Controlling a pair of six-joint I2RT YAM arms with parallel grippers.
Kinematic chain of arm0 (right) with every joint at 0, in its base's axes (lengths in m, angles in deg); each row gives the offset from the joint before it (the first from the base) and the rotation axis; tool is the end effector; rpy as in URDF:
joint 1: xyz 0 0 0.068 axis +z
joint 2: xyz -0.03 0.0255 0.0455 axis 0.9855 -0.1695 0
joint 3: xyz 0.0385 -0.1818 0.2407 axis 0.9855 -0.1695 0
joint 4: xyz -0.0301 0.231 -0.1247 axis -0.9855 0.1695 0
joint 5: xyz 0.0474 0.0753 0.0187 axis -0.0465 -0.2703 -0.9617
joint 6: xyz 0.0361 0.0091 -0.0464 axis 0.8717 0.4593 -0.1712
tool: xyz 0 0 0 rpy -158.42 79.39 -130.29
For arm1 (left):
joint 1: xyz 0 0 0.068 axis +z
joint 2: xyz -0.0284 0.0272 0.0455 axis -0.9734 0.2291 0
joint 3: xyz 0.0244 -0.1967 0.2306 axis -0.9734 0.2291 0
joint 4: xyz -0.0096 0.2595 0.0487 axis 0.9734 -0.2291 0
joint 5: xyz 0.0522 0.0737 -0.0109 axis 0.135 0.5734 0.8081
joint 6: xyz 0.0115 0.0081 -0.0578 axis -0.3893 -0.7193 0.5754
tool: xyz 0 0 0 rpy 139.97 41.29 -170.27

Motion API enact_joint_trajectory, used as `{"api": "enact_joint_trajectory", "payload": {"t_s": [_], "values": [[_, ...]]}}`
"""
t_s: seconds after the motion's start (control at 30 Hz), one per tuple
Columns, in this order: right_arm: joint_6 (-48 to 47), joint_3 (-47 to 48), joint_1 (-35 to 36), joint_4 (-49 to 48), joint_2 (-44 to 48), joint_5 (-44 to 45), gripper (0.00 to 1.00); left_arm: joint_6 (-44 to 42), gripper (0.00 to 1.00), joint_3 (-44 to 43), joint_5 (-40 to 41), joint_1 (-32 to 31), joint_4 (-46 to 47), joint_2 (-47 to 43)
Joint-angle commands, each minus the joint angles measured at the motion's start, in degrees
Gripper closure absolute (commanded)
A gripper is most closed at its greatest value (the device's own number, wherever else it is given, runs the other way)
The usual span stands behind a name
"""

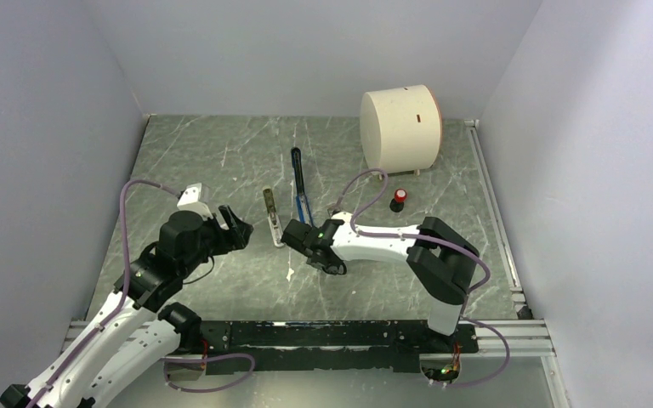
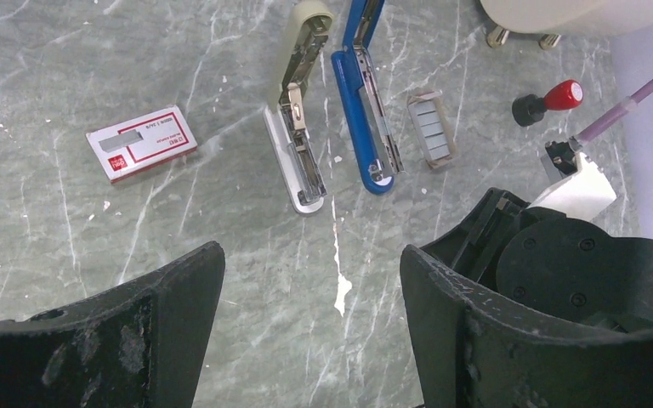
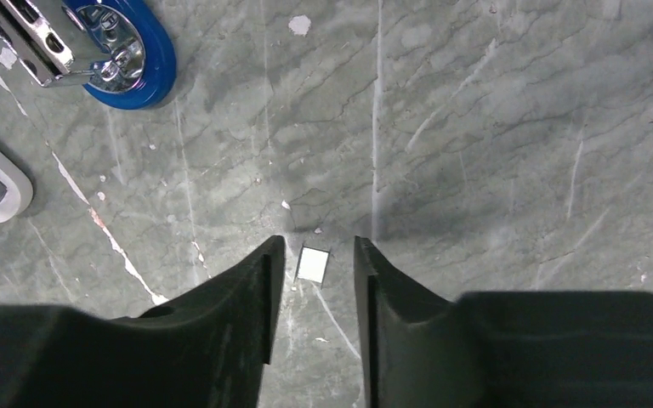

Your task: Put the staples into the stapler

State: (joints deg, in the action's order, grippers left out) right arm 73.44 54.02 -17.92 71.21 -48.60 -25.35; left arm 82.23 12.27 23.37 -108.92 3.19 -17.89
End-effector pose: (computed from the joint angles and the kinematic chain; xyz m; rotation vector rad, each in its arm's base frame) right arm 0.1731 0.2888 0.1871 0.5009 2.6190 -0.0042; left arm 0.1064 -0.0572 0.2953 -0.2124 2.0731 -0.5560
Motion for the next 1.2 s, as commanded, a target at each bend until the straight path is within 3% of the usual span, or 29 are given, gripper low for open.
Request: {"api": "enact_joint_trajectory", "payload": {"t_s": [0.0,0.1,0.37,0.6,0.77,1.03,1.17], "values": [[0.7,-0.4,-0.4,-1.0,-1.0,-0.3,0.64,0.7,0.2,-0.1,1.8,0.2,-0.9,-0.6],[0.4,-0.4,-0.5,-0.9,-1.3,-1.3,0.68,0.7,0.2,0.0,2.0,0.2,-0.9,-0.9],[0.5,-1.7,-0.5,-0.3,-1.8,-4.5,0.64,0.8,0.2,0.0,2.3,0.2,-1.0,-1.5],[-1.4,-0.4,-0.6,0.4,-2.6,-3.9,0.76,0.9,0.2,0.0,2.3,0.2,-1.1,-1.6],[-2.4,-0.8,-0.8,-1.1,-1.9,-4.0,0.78,1.0,0.2,0.0,2.4,0.0,-1.2,-1.7],[-4.7,-2.7,-1.7,-4.0,2.1,-3.3,0.79,1.1,0.19,-0.2,2.7,-0.7,-1.4,-1.3],[-8.2,-4.7,-2.4,-8.5,6.4,-3.2,0.78,0.2,0.13,-0.3,-0.2,-1.0,-0.7,-1.0]]}}
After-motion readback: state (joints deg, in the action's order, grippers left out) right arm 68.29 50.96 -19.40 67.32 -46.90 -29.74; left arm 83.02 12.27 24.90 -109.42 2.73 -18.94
